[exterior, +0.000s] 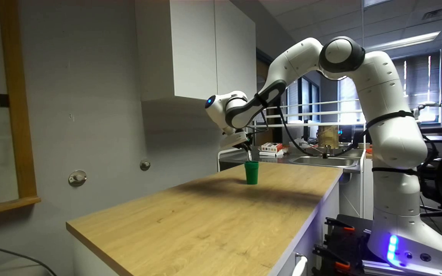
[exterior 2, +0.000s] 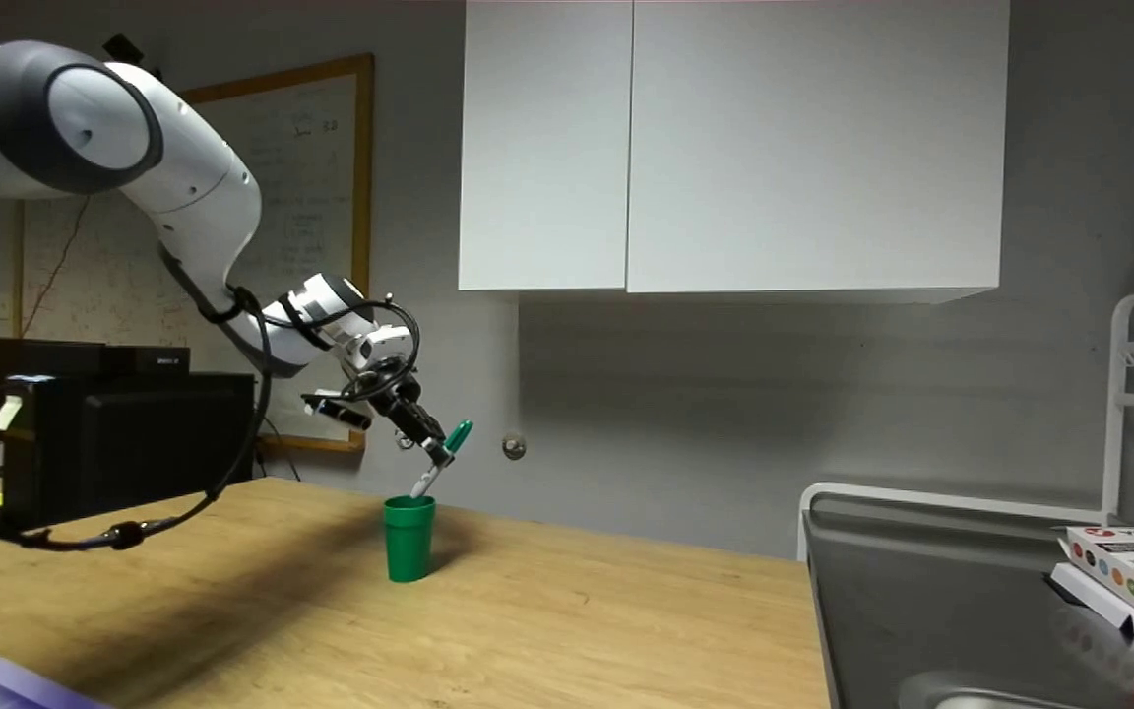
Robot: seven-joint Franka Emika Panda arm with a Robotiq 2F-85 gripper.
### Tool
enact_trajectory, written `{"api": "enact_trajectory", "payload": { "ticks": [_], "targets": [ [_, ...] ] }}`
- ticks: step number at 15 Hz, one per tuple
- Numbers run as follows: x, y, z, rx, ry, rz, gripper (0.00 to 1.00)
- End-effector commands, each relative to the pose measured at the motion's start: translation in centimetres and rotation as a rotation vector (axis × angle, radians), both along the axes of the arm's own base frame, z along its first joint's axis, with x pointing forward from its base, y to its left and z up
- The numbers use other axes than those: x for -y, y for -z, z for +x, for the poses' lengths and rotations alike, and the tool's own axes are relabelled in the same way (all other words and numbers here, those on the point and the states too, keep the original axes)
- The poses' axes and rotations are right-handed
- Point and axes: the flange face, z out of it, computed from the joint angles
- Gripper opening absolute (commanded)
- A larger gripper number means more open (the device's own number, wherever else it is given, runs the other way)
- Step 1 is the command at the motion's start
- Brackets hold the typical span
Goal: Pick the pen on the counter and put it in the cup
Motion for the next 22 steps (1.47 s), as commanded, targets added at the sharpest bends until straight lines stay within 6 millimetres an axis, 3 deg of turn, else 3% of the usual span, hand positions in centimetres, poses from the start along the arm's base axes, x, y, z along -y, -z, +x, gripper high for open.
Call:
{"api": "enact_trajectory", "payload": {
  "ticks": [1,7,15,16,18,22],
  "targets": [
    [0.3,1.4,1.0,-0.008,0.027,-0.034,0.06],
    [-0.4,3.2,0.9,-0.026,0.038,-0.066,0.06],
    [-2.4,2.6,0.1,-0.019,0.067,-0.153,0.07],
    [-2.7,2.6,0.0,-0.017,0.069,-0.16,0.44],
    [-3.1,2.7,-0.1,-0.015,0.075,-0.17,0.5],
    [-3.8,2.6,-0.4,-0.009,0.084,-0.19,0.8]
  ]
}}
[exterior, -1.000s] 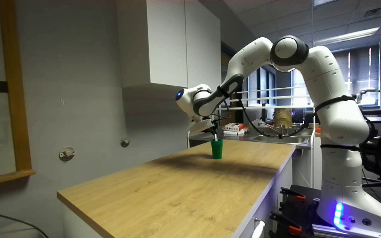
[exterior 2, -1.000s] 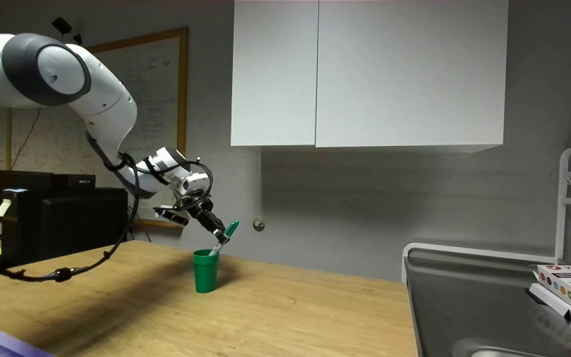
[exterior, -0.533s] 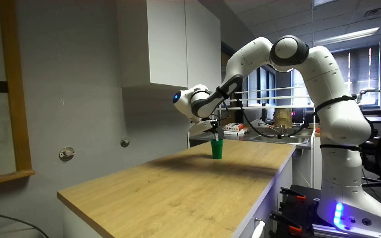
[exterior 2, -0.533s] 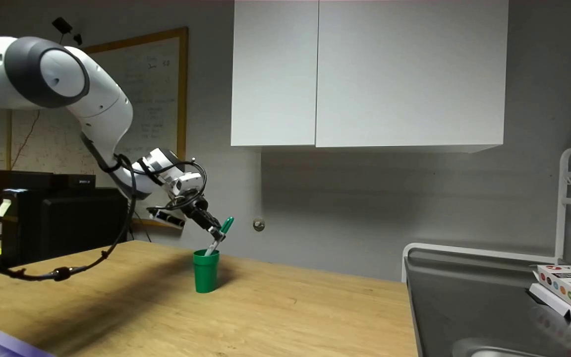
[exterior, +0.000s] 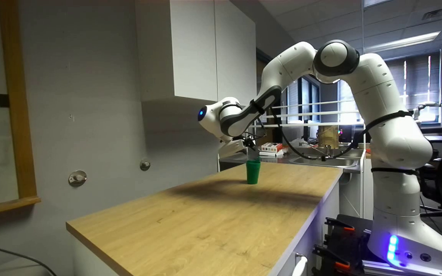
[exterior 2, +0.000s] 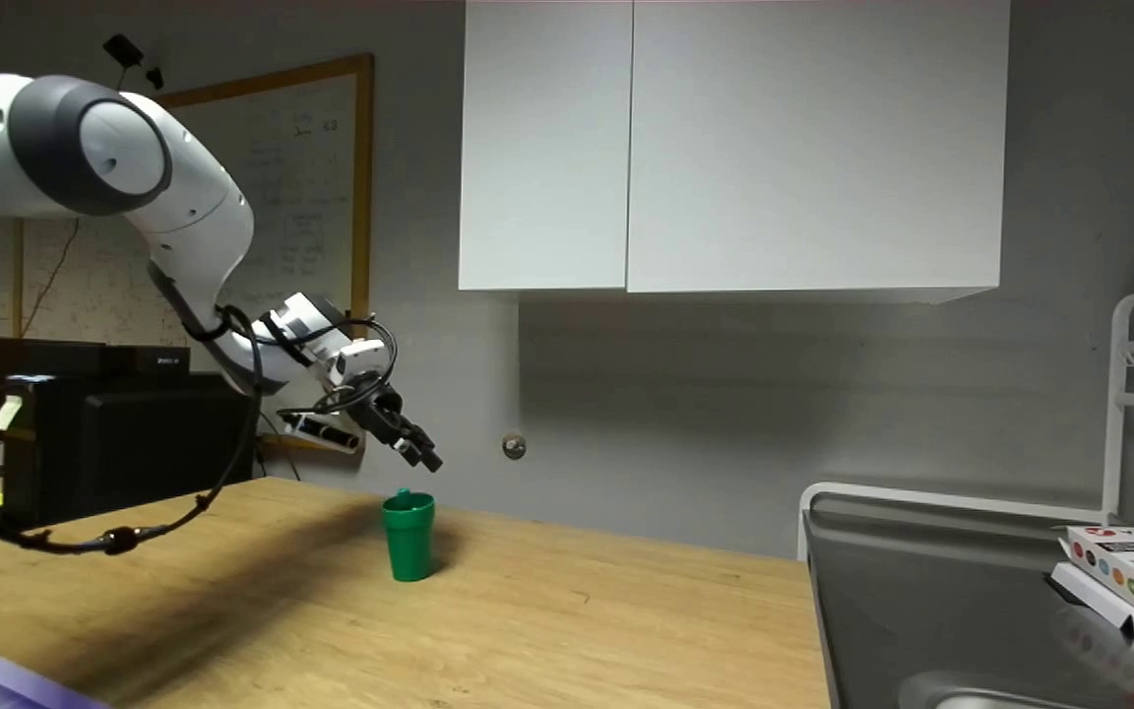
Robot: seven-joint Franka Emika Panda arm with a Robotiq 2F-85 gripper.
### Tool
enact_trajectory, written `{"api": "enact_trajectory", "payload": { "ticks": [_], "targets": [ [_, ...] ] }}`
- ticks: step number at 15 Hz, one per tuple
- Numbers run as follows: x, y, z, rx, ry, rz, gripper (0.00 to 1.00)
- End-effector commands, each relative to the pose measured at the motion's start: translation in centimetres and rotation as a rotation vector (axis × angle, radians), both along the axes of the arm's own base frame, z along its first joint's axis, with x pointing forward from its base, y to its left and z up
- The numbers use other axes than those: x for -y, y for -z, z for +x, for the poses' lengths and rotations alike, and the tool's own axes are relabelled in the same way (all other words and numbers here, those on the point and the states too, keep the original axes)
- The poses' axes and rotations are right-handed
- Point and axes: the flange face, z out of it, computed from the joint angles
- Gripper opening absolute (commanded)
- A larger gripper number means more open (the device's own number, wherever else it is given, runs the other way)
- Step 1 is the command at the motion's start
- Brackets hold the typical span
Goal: Pick the pen on the counter and put it in the cup
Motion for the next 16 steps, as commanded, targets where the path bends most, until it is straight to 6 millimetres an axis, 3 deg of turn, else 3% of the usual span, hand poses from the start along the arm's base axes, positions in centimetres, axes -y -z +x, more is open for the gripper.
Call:
{"api": "enact_trajectory", "payload": {
  "ticks": [1,3,7,16],
  "targets": [
    [-0.8,-0.1,0.1,0.015,0.016,-0.041,0.88],
    [-1.0,-0.5,-0.2,0.019,0.022,-0.051,1.0],
    [-2.2,-1.8,-1.0,0.0,-0.024,0.004,1.0],
    [-9.1,-8.4,-3.9,0.025,-0.446,0.325,1.0]
  ]
}}
